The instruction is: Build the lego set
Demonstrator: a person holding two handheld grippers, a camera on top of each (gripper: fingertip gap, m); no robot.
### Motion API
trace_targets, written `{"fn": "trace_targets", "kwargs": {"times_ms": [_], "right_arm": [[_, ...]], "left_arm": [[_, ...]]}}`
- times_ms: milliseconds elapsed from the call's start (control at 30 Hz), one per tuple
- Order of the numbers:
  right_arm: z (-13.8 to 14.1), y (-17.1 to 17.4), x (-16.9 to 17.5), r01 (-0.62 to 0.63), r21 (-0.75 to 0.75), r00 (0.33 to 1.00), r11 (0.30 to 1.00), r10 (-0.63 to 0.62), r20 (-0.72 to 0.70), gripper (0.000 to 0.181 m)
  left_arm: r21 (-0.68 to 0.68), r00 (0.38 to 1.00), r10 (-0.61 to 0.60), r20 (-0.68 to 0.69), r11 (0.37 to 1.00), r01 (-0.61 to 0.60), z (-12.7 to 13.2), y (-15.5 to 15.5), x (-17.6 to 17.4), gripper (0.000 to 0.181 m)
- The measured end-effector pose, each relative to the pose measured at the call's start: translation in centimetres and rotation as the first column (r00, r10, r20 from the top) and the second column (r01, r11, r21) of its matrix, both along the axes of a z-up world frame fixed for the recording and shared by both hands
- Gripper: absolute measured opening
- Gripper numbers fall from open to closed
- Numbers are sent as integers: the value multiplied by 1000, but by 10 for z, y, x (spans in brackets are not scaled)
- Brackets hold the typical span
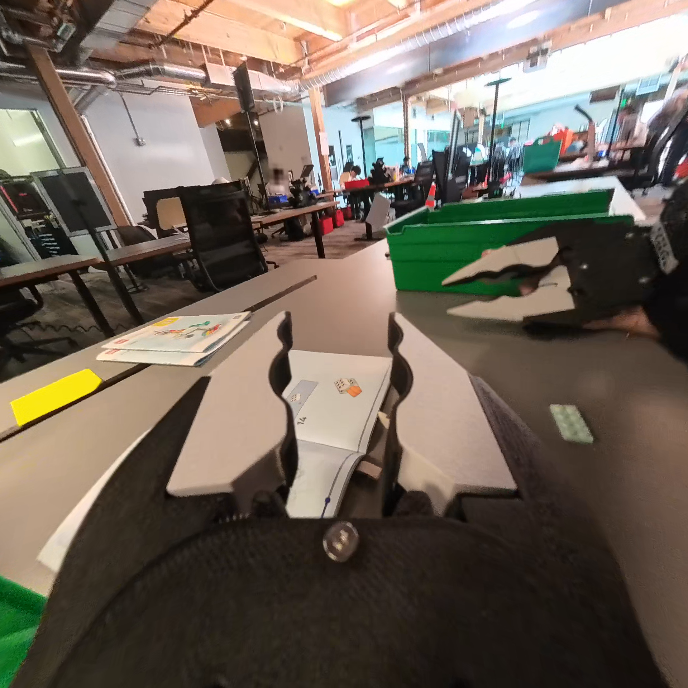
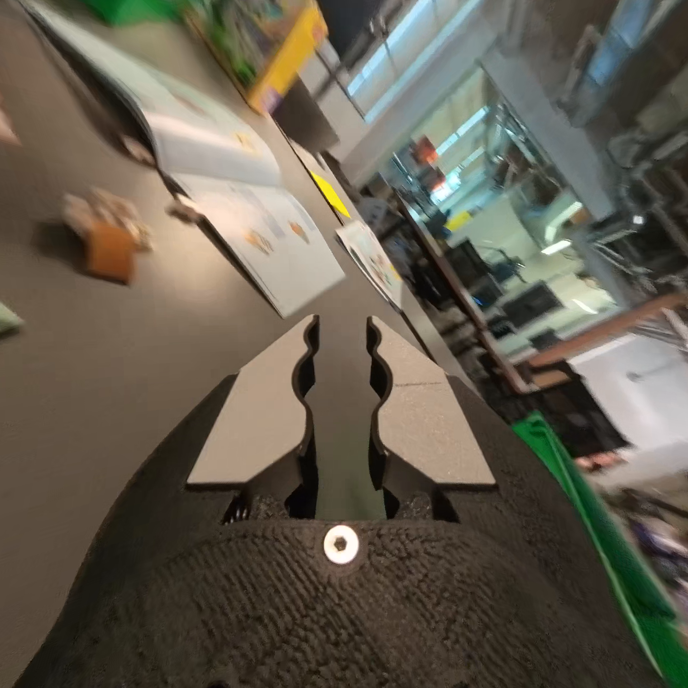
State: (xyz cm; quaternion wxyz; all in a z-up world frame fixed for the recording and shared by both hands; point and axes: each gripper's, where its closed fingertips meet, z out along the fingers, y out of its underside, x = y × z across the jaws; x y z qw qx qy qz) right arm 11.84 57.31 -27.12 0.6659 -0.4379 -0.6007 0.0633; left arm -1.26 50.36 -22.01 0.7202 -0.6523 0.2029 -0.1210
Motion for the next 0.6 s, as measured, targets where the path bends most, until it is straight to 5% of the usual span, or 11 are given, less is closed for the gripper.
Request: {"fn": "trace_targets", "kwargs": {"times_ms": [167,333,433,600], "right_arm": [[9,-31,-18,-236,-356,971,904,207,-117,27],[-25,-88,-36,-279,-795,900,539,436,-19,32],[-37,-91,-45,-220,-796,896,564,439,63,55],[-49,-95,-54,-170,-815,877,554,462,131,48]], "left_arm": [[-44,992,-25,125,999,31,-1,2,-5,48],[-64,991,-49,122,996,57,-5,1,1,44],[-74,990,-79,115,993,87,-7,-3,7,42],[-85,990,-115,85,989,122,-10,-7,14,39]]}}
